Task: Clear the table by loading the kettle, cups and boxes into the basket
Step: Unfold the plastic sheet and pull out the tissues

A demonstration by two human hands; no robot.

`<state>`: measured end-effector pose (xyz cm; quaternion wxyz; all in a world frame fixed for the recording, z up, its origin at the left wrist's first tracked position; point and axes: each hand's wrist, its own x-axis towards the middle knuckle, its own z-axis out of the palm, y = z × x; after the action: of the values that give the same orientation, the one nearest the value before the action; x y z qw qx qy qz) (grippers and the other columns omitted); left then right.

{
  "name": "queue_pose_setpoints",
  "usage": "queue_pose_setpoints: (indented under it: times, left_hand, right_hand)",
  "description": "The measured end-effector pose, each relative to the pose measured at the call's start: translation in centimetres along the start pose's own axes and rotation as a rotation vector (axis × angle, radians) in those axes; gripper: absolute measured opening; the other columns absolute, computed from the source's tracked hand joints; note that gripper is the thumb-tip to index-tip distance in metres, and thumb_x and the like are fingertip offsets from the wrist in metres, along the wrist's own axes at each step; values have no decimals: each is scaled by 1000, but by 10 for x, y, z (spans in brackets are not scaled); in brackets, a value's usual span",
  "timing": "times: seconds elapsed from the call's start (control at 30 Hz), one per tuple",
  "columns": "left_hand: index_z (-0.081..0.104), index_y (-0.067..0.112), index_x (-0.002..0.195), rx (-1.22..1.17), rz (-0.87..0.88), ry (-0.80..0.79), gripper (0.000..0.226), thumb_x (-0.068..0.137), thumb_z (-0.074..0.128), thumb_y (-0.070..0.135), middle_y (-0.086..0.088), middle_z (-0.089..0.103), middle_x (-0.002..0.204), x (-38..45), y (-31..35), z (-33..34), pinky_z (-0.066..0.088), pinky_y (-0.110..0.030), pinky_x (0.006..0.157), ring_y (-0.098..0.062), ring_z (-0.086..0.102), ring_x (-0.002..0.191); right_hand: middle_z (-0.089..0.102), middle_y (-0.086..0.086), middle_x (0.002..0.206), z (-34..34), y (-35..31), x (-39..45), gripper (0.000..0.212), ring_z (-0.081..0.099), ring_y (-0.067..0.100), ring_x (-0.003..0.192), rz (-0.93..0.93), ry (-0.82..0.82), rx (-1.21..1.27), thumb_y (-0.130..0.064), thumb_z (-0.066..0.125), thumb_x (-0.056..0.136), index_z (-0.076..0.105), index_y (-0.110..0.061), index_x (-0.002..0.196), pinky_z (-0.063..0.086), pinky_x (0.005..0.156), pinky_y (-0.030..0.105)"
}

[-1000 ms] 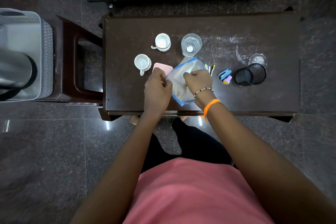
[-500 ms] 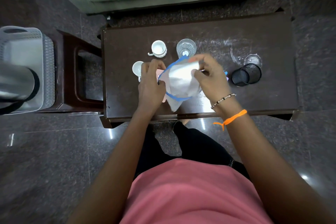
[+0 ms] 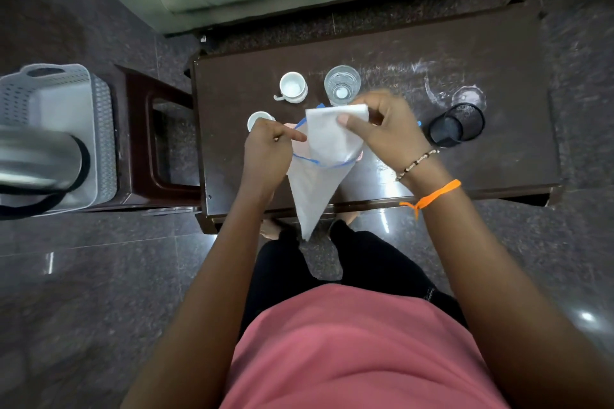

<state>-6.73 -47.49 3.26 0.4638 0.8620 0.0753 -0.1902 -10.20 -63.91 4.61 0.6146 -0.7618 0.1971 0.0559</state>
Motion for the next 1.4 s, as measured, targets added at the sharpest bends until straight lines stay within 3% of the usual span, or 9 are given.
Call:
queue_pose_setpoints:
  times: [0.1, 0.23, 0.4, 0.5, 0.63, 0.8, 0.97, 1.13, 1.4]
  left_hand:
    - [72, 4, 77, -151, -53, 17, 34, 73, 45, 25, 9, 55, 76, 0, 11, -4, 40, -4, 54, -5, 52, 70]
    - [59, 20, 51, -149, -54, -21, 45, 89, 52, 41, 8, 59, 63, 3, 22, -4, 43, -21, 64, -5, 53, 61]
    - [62, -11, 78, -121, -3, -165, 34, 84, 68, 22, -4, 56, 87, 6, 28, 13, 42, -24, 69, -11, 53, 76]
    - [62, -7, 74, -136, -41, -147, 30, 83, 68, 20, -4, 55, 86, 9, 29, 29, 43, -31, 72, -15, 52, 77]
    - [64, 19, 65, 1, 22, -203, 24, 88, 62, 26, 10, 50, 81, 9, 28, 48, 40, -13, 70, -2, 50, 73]
    - [72, 18, 99, 256, 187, -188, 25, 82, 59, 4, 10, 41, 89, 13, 16, 52, 36, 1, 62, -2, 45, 63]
    - [68, 15, 113, 299, 161, -233, 49, 75, 50, -10, 3, 41, 107, 11, 8, 59, 36, 2, 65, -2, 45, 62]
    - [67, 10, 114, 304, 214, -344, 53, 72, 48, -16, 1, 41, 105, 4, 11, 83, 36, 1, 65, -1, 45, 60]
    - [67, 12, 112, 279, 208, -436, 56, 70, 46, -18, -2, 42, 103, 1, 12, 118, 37, -2, 64, 10, 47, 61]
  right_hand:
    - [57, 11, 81, -3, -2, 1, 10, 50, 20, 78, 12, -94, 119, -3, 61, 86, 60, -12, 84, 40, 69, 32]
    - [60, -3, 69, -6, -3, -1, 17, 55, 3, 63, 86, -177, 267, -2, 61, 85, 61, -19, 80, 46, 60, 15]
    - [62, 2, 77, 0, 8, 4, 20, 59, 17, 71, 288, 110, 455, -7, 68, 81, 53, -17, 87, 49, 70, 32]
    - [63, 13, 99, -2, 20, 0, 36, 59, 23, 89, 385, 145, 434, -5, 73, 75, 45, -24, 85, 50, 77, 39]
    - [57, 14, 106, -11, 43, -10, 37, 56, 23, 92, 438, 263, 515, 4, 65, 79, 42, -16, 100, 53, 67, 32]
    - [54, 3, 92, -45, 73, -9, 28, 55, 13, 74, 482, 487, 602, 3, 57, 84, 44, -16, 100, 46, 59, 25]
    - [57, 2, 88, -73, 101, 3, 27, 54, 18, 79, 497, 553, 323, 1, 56, 83, 58, -14, 106, 48, 57, 29]
    - [70, 14, 102, -105, 127, 23, 30, 63, 33, 95, 509, 712, -111, -1, 54, 77, 66, -9, 103, 49, 83, 34]
    - [70, 20, 107, -156, 172, 80, 33, 66, 37, 94, 711, 703, -137, 0, 50, 78, 69, -7, 105, 55, 86, 43]
